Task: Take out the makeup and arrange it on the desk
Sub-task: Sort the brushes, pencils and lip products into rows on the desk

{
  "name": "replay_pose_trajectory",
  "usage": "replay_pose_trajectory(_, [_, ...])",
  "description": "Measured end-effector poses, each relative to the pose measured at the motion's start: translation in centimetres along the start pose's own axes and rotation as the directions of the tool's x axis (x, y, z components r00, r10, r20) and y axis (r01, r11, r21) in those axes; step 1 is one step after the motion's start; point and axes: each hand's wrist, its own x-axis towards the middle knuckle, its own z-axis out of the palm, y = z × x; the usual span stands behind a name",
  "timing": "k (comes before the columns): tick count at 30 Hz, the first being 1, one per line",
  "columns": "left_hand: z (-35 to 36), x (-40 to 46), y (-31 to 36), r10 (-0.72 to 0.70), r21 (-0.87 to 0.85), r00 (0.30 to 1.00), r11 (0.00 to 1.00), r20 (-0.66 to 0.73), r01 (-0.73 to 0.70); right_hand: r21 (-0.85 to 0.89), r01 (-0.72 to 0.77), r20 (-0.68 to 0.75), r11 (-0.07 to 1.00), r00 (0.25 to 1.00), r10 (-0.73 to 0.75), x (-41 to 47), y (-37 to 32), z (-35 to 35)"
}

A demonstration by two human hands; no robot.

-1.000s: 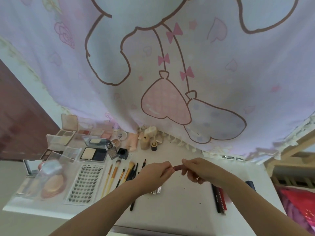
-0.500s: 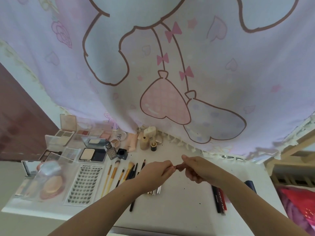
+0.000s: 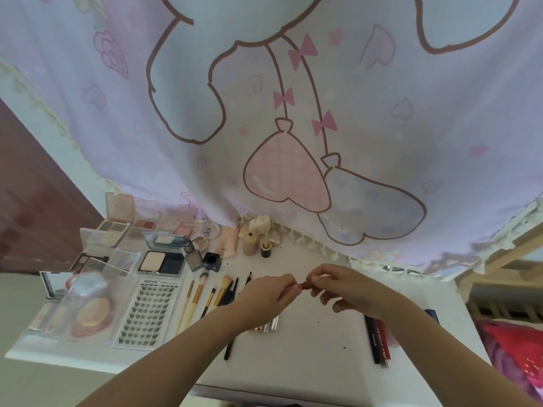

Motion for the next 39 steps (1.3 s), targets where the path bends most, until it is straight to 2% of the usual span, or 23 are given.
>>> replay_pose_trajectory(2, [-0.1,0.0,0.0,0.01,0.009,1.0,1.0,0.006,-0.01,-0.055,-0.033,-0.015,0.998,0.999,0.032,0.1,0.1,0.0])
replay_pose_trajectory(6, [-0.2,-0.2,-0.5,0.011,0.05,1.0,0.999,0.015,-0.012,-0.094,-0.01,-0.05,0.996,0.999,0.006,0.0,0.7,-1.2])
replay_pose_trajectory(11, [0.3,-0.7,-2.7,-0.115,0.09,0.992,0.99,0.043,0.111,-0.008,-0.079,-0.16,0.997,0.984,0.077,-0.6,2.7,-4.4])
replay_pose_trajectory(15, [2.3,0.0,-2.7,-0.255,-0.232,0.958,0.931,0.134,0.281,0.145,-0.092,-0.183,0.985,0.976,0.118,-0.4,4.9,-4.2])
replay_pose_trajectory(18, [4.7,1.9,-1.5,-0.389,-0.339,0.907,0.841,0.161,0.421,0.175,-0.115,-0.204,0.978,0.967,0.151,0.4,6.2,-1.3])
replay_pose_trajectory(20, [5.9,3.1,-0.7,-0.486,-0.281,0.866,0.821,0.114,0.498,0.149,-0.149,-0.289,0.978,0.939,0.187,1.4,7.1,1.1])
replay_pose_trajectory(22, [6.3,3.9,-0.5,-0.523,-0.102,0.852,0.846,0.034,0.524,0.052,-0.18,-0.371,0.982,0.91,0.186,2.6,8.0,3.2])
replay_pose_trajectory(25, [6.6,4.5,-1.0,-0.479,0.218,0.877,0.854,-0.026,0.473,-0.22,-0.246,-0.43,0.944,0.893,0.132,4.3,8.9,5.5])
replay_pose_trajectory(27, [6.9,4.9,-1.6,-0.445,0.331,0.895,0.842,-0.025,0.427,-0.386,-0.29,-0.446,0.876,0.89,0.098,5.3,8.9,6.6])
replay_pose_trajectory(30, [7.4,5.2,-2.3,-0.386,0.404,0.922,0.841,-0.016,0.359,-0.574,-0.318,-0.433,0.755,0.9,0.05,6.3,8.5,7.4])
replay_pose_trajectory(33, [7.5,5.2,-2.4,-0.358,0.442,0.934,0.836,-0.011,0.326,-0.682,-0.312,-0.394,0.661,0.919,0.028,6.9,8.6,7.3])
replay_pose_trajectory(36, [7.4,5.2,-2.4,-0.357,0.415,0.933,0.844,-0.041,0.341,-0.7,-0.295,-0.387,0.651,0.922,0.001,6.4,8.3,6.2])
replay_pose_trajectory(39, [7.3,5.8,-1.0,-0.285,0.369,0.955,0.882,-0.08,0.294,-0.668,-0.316,-0.467,0.673,0.883,-0.048,5.2,8.0,2.2])
